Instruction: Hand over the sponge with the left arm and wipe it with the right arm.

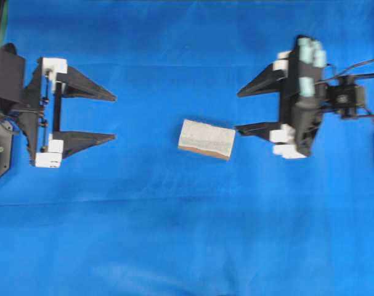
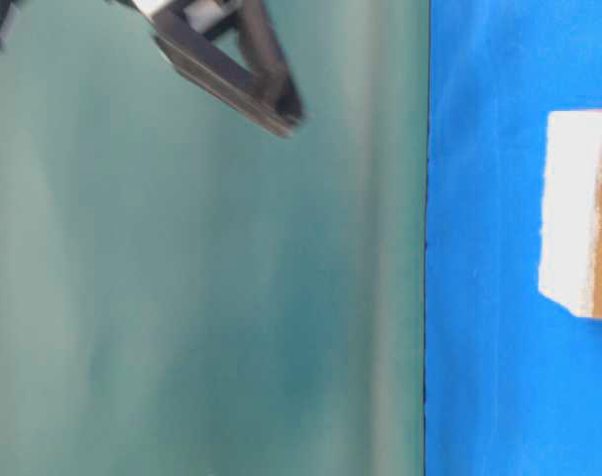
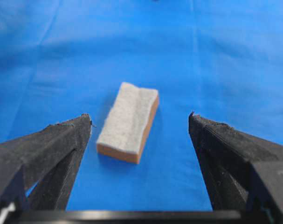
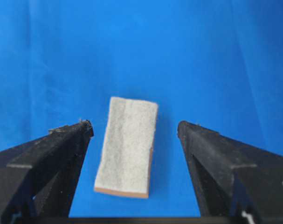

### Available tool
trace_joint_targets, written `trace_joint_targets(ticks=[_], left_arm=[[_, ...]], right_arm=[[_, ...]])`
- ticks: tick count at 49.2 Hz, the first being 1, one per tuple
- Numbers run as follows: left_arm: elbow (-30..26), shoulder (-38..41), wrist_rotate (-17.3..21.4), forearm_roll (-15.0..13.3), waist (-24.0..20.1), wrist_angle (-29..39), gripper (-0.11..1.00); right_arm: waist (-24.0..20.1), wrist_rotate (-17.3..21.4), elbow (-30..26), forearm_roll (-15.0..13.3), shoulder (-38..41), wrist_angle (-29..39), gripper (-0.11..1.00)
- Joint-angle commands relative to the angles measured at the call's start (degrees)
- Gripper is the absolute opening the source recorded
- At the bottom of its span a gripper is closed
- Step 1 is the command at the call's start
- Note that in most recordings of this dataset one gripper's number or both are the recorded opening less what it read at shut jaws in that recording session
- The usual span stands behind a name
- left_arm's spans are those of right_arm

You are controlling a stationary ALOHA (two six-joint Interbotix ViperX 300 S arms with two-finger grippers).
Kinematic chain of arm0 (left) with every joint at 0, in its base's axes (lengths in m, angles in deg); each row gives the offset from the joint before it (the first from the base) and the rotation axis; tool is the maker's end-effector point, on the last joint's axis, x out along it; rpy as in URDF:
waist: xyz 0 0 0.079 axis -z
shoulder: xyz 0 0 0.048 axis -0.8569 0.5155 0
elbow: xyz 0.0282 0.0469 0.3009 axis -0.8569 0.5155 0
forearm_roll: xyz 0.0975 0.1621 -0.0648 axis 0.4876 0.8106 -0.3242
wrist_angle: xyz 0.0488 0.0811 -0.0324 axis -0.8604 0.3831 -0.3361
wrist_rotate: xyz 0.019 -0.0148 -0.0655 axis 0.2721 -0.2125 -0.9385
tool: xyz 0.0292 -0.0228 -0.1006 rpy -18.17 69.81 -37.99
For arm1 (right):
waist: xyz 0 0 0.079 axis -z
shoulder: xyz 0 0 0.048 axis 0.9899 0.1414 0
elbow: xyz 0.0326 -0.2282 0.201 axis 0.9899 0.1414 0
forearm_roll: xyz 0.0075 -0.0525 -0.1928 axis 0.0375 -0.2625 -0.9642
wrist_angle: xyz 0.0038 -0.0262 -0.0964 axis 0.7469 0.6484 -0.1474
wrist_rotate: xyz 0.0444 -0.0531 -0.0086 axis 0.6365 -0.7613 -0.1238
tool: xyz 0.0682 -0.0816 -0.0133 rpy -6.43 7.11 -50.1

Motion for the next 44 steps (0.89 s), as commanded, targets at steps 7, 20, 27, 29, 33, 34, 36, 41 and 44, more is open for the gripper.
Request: trace_joint_targets(ticks=[7, 20, 27, 29, 33, 34, 36, 41, 44], left_arm=[[0.53, -6.77, 0.18, 0.00, -0.09, 4.13, 0.81], [2.55, -16.35, 0.18, 0.00, -0.09, 12.57, 0.81], [4.92, -22.06, 0.35, 0.00, -0.09, 15.03, 0.81], [5.62, -23.73, 0.44, 0.00, -0.09, 15.82, 0.81], [6.86, -27.16, 0.44, 0.00, -0.09, 17.84, 0.81], [7.12, -27.86, 0.44, 0.00, -0.09, 18.37, 0.81], [7.56, -29.27, 0.44, 0.00, -0.09, 19.60, 0.81], [8.79, -31.99, 0.44, 0.09, -0.09, 21.71, 0.81], [9.76, -33.13, 0.35, 0.09, -0.09, 21.88, 0.81]], right_arm=[[-0.18, -0.18, 4.22, -0.09, -11.07, 0.44, 0.73], [-0.18, -0.18, 10.81, -0.09, -25.58, 3.43, 0.73], [-0.18, -0.18, 15.47, -0.09, -33.57, 4.83, 0.73], [-0.18, -0.18, 16.79, -0.09, -35.42, 5.45, 0.73], [-0.18, -0.18, 19.60, -0.09, -38.94, 6.24, 0.73], [-0.18, -0.18, 20.30, -0.09, -39.73, 6.33, 0.73], [-0.18, -0.18, 21.71, -0.09, -41.22, 6.33, 0.73], [-0.18, 0.35, 25.05, 0.35, -44.03, 6.06, 0.73], [-0.18, 0.53, 26.81, 0.70, -45.26, 4.83, 0.73]])
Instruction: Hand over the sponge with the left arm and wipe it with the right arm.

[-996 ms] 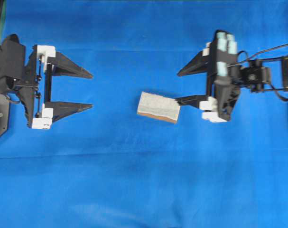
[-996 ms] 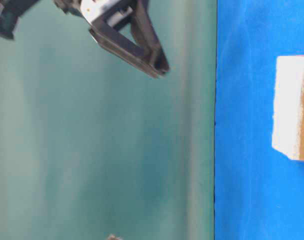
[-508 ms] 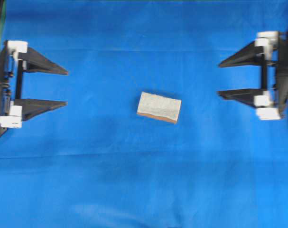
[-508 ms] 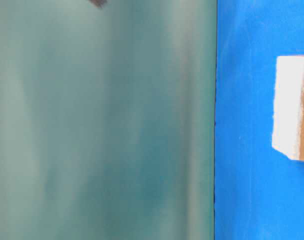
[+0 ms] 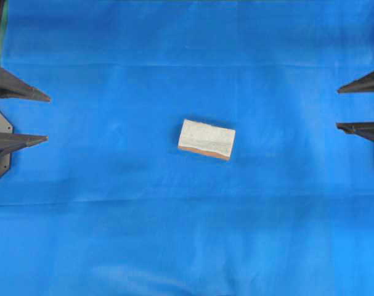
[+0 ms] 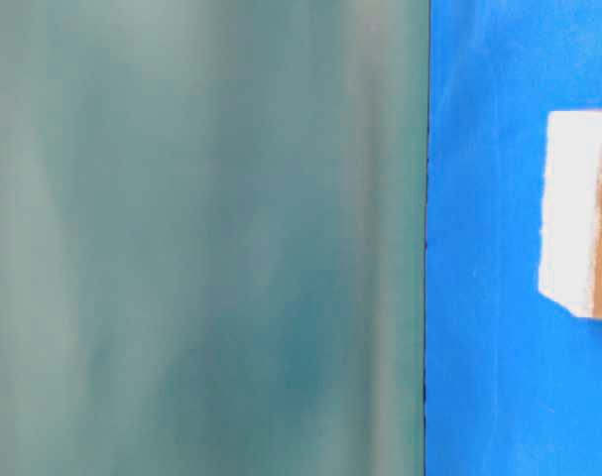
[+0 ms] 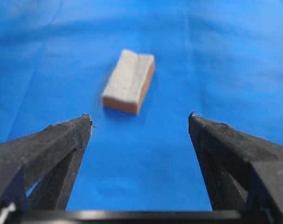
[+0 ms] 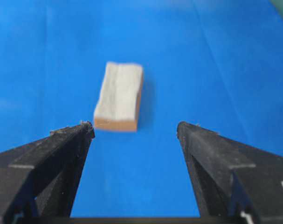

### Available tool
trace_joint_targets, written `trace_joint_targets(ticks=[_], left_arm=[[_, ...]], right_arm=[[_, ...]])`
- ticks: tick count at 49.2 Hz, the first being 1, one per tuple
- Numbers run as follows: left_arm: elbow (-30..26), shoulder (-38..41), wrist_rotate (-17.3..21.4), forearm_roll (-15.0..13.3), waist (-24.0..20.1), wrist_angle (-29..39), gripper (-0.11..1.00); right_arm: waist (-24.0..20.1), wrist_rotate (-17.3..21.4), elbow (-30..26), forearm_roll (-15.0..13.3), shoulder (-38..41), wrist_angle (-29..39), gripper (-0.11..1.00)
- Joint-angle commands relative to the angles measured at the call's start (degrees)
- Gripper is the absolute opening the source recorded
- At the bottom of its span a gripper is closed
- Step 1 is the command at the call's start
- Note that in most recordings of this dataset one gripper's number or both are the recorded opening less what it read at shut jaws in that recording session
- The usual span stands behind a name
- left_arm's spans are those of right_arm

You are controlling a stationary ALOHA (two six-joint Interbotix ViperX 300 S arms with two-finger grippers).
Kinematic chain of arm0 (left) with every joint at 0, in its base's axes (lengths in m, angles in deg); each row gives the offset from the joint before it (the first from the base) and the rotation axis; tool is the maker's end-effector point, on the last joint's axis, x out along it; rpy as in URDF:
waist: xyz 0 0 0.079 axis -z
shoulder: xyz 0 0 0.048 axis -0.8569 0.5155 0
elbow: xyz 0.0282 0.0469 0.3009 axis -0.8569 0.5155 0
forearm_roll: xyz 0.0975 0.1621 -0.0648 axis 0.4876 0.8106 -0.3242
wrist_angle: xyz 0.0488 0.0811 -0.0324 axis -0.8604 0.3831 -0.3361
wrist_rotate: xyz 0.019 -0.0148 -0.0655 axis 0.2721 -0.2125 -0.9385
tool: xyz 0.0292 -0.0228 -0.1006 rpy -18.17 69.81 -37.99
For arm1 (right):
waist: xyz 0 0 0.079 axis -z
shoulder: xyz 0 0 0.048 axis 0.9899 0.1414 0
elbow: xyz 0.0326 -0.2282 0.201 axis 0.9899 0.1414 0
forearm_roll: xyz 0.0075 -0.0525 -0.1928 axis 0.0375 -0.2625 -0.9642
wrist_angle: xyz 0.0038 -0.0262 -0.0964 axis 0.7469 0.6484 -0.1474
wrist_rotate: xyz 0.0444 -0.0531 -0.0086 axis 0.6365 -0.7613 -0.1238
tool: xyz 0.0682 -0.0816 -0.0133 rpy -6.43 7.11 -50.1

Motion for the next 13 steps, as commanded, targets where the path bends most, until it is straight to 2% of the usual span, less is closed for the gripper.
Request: trace_joint_targets(ticks=[1, 13], left_arm=[[0.53, -1.23, 0.00, 0.00, -0.09, 0.09, 0.81], [3.25, -2.55, -0.18, 0.00, -0.09, -0.44, 0.81]], right_arm=[[-0.09, 0.18, 1.14, 0.53, -1.32, -2.02, 0.73], [-0.09, 0.26, 1.93, 0.97, -1.85, -5.10, 0.72]])
